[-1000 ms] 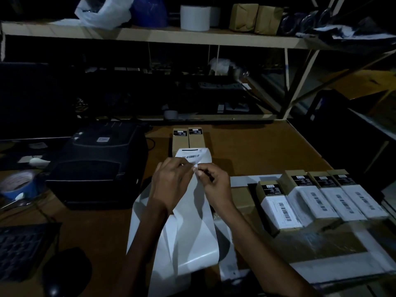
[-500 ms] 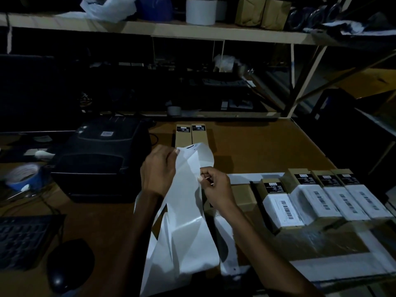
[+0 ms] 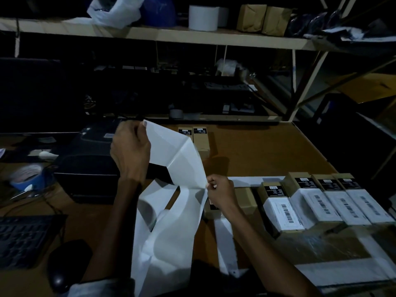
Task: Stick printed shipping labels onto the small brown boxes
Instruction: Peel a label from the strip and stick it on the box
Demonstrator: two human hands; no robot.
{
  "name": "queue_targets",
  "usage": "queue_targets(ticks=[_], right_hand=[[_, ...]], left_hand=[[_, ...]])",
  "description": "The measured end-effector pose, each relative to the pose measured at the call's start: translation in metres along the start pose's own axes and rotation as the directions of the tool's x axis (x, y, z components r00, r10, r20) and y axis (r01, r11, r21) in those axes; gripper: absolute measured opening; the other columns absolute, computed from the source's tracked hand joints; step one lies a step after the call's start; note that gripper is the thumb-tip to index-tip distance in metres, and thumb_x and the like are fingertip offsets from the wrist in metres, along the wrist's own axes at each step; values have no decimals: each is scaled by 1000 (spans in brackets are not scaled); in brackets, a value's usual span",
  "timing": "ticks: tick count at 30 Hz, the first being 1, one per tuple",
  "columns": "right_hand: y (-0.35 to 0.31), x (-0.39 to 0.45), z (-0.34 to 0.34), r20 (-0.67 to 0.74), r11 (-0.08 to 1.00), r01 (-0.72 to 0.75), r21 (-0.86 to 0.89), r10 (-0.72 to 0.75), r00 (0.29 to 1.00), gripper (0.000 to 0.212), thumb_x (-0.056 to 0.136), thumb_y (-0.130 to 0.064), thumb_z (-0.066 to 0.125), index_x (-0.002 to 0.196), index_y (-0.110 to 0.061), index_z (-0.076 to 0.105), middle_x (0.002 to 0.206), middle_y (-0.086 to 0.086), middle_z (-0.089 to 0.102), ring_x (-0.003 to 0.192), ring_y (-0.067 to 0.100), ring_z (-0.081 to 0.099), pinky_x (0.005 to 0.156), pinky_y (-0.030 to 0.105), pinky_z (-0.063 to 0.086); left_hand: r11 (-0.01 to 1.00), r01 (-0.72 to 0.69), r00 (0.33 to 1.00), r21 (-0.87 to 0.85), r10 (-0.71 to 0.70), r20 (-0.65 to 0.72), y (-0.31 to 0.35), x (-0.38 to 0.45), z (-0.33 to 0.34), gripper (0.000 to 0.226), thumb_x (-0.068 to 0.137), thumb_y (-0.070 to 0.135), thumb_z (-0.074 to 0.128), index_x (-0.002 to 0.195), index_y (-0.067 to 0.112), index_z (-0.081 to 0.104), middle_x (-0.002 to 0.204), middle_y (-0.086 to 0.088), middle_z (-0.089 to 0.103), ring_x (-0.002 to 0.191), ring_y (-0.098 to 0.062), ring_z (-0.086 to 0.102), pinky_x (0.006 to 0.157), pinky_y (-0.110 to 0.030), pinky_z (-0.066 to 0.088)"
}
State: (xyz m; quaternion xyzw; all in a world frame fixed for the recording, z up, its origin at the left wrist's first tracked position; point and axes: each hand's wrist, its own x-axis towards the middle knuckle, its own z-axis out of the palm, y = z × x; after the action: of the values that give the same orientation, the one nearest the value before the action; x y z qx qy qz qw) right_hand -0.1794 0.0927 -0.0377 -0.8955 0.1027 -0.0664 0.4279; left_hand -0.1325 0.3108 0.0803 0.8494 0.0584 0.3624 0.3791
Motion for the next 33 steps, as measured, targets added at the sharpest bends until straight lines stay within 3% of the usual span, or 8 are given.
queue_targets(ticks=[6,11,16,20,23,26,30,33], right_hand=[[-1,6,-3,0,991,-125,-52,125,992,13,89,-3,65,94,-10,74,85,5,70,64,22,67,53,28,57],[-12,10,-1,33,971,-236,47,234,972,5,86,-10,74,89,-14,74,75,3,71,51,20,69,51,34,61],[-30,12,4,119,970,-144,196,122,985,11,96,-2,61,97,-6,71,84,2,68,66,12,64,46,10,45],[-42,7,7,117,827,-162,539,117,986,14,97,-2,62,107,-5,71,96,10,72,78,19,72,68,25,60],[-52,-2,-6,92,693,-163,702,139,986,16,99,-20,63,101,-7,72,81,7,69,67,14,64,59,24,54],[-63,-9,-25,224,562,-244,790,106,969,46,96,-47,61,106,-4,71,83,6,69,69,16,62,60,30,52],[-70,-20,-47,296,565,-247,787,5,955,66,92,-68,44,117,-13,72,104,5,73,76,15,65,63,30,50],[-69,-22,-53,283,580,-224,784,-12,959,65,89,-69,48,115,-16,73,108,6,73,84,22,62,73,37,47]], left_hand=[[998,64,979,-21,-67,-193,9,6,-9,38,105,37,40,91,8,61,95,-12,62,81,-25,58,69,-30,35],[995,66,939,-72,-86,-334,18,9,-19,39,105,36,40,103,5,64,98,-12,65,87,-25,59,70,-21,30],[997,-42,965,-65,24,-260,24,-3,-9,37,106,37,42,104,8,66,101,-10,66,88,-23,59,70,-24,31],[989,-135,967,-58,118,-227,25,-23,7,32,105,32,47,101,7,68,97,-10,66,81,-22,59,65,-20,26],[979,-196,959,-55,179,-219,24,-35,16,26,104,26,51,99,8,69,94,-7,67,76,-20,60,62,-20,33],[956,-292,934,-35,277,-227,25,-48,25,18,103,21,56,98,9,69,93,-5,67,76,-21,63,55,-34,47],[847,-529,825,56,528,-200,25,-76,41,15,101,14,60,97,6,72,92,-7,71,78,-18,66,60,-30,52],[791,-609,780,62,611,-134,26,-93,52,15,99,12,61,97,5,74,95,-9,73,83,-21,68,67,-31,54]])
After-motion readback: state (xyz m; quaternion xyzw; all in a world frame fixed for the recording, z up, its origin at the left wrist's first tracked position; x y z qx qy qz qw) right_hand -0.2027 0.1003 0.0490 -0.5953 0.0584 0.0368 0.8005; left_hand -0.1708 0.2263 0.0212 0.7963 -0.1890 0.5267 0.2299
